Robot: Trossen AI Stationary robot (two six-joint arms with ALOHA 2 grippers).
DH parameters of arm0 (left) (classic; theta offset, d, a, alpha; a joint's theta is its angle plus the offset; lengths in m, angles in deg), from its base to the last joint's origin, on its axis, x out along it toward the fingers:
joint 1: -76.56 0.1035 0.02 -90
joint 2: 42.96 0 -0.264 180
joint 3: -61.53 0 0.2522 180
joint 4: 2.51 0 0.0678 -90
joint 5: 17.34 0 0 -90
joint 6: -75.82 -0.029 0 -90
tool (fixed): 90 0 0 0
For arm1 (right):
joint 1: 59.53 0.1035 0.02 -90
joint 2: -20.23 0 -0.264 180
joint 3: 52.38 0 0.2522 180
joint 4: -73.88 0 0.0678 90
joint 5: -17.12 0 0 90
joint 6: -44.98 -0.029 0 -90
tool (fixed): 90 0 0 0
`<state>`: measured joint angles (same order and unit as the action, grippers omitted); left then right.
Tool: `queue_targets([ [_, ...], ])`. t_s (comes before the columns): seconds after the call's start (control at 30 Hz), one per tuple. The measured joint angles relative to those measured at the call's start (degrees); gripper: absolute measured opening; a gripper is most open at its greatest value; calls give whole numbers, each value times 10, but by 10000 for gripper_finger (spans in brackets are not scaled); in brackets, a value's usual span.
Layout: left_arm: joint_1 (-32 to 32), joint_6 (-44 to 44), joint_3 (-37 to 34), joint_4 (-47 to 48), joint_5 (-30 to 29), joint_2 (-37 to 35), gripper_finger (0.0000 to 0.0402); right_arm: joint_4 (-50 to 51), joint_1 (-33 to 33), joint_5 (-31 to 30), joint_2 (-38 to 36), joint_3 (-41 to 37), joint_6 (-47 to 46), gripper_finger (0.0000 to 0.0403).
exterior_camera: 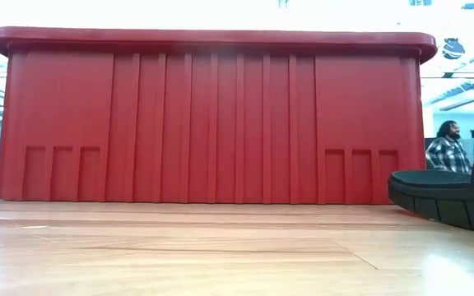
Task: Pick and place slides into bin
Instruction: Put the white slipper into the red bin
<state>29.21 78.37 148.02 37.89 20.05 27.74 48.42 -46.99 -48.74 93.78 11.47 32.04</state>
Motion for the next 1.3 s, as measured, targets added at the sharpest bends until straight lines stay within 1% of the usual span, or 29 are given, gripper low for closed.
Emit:
queue_targets([
  [0.17,32,-9,0,63,-6,-75,168,89,-68,7,-70,0,38,6],
  [0.3,89,-9,0,115,-3,-127,168,118,-138,41,-101,0,43,6],
  [0.47,167,-13,0,151,28,-178,168,123,-249,110,-104,0,10,6],
  [0.6,225,-49,0,151,72,-202,168,126,-338,171,-86,11,-15,6],
  [0.77,302,-86,0,152,127,-215,168,132,-420,262,-32,80,-31,6],
  [0.9,361,-99,0,152,177,-219,168,189,-465,327,37,170,-28,6],
  [1.0,403,-115,0,151,206,-219,168,220,-487,381,100,236,-29,6],
  [1.07,429,-126,0,149,229,-219,168,224,-498,421,140,275,-35,6],
  [1.3,522,-171,-46,82,317,-248,168,225,-527,527,261,404,-90,6],
])
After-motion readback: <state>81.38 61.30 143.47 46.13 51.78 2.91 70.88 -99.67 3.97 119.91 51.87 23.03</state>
